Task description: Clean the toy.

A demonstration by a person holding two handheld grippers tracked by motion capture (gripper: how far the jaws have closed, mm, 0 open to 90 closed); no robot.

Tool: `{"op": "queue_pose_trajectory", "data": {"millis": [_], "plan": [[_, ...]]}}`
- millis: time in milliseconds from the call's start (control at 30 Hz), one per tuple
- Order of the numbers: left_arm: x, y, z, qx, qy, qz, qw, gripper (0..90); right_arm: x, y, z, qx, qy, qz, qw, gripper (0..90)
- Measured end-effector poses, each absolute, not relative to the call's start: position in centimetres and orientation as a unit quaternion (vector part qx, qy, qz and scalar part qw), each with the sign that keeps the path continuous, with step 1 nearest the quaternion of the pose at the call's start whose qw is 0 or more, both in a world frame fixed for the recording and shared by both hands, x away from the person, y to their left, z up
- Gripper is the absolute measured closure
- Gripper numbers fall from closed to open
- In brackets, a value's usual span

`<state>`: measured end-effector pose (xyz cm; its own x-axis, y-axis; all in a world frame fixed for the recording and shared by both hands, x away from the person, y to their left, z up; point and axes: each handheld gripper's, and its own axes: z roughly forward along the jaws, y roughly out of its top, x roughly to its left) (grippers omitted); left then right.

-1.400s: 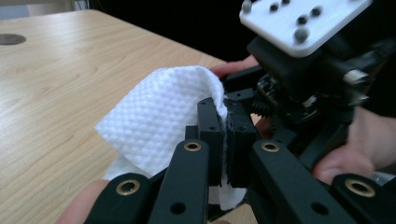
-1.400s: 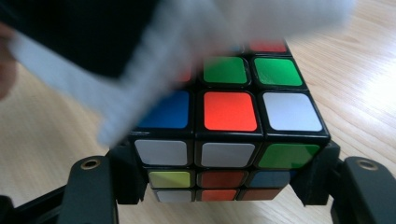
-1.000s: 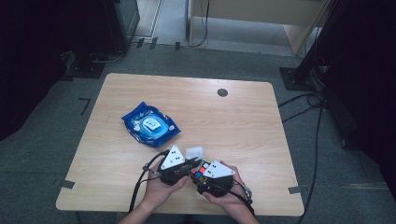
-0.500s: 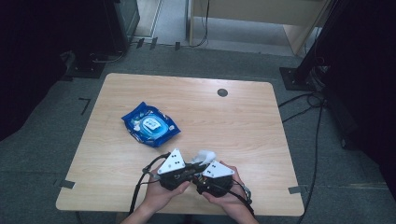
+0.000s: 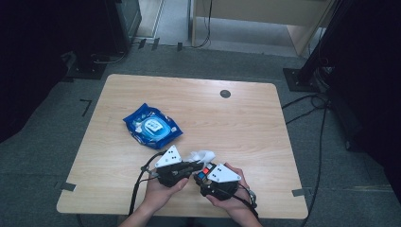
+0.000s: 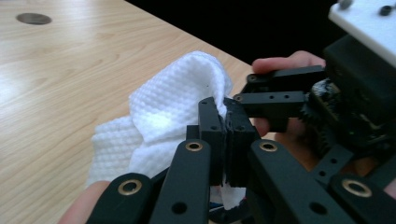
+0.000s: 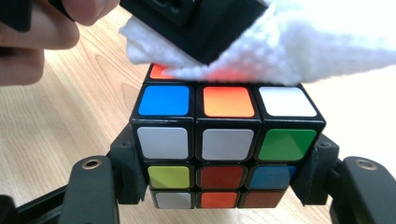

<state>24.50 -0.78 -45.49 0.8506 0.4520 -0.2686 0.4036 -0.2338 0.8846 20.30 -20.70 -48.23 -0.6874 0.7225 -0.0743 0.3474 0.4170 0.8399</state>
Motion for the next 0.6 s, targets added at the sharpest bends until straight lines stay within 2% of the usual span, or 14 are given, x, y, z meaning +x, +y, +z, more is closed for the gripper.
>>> {"op": "queue_pose_trajectory", "data": {"millis": [200, 267, 433, 600], "plan": [[25.5, 0.5, -45.9, 0.776, 0.314, 0.050, 0.545, 88.9, 20.3, -20.9, -48.1, 0.330, 0.809, 0.431, 0.227, 34.6], [26.1, 0.9, -46.5, 0.781, 0.335, 0.061, 0.523, 89.0, 20.2, -21.1, -47.9, 0.329, 0.803, 0.440, 0.232, 34.6], [27.0, 1.9, -47.9, 0.777, 0.368, 0.060, 0.508, 88.4, 20.2, -22.3, -46.7, 0.333, 0.783, 0.466, 0.243, 34.6], [26.5, 1.8, -47.4, 0.771, 0.362, 0.071, 0.519, 76.6, 20.5, -23.5, -46.9, 0.359, 0.774, 0.462, 0.243, 34.5]]}}
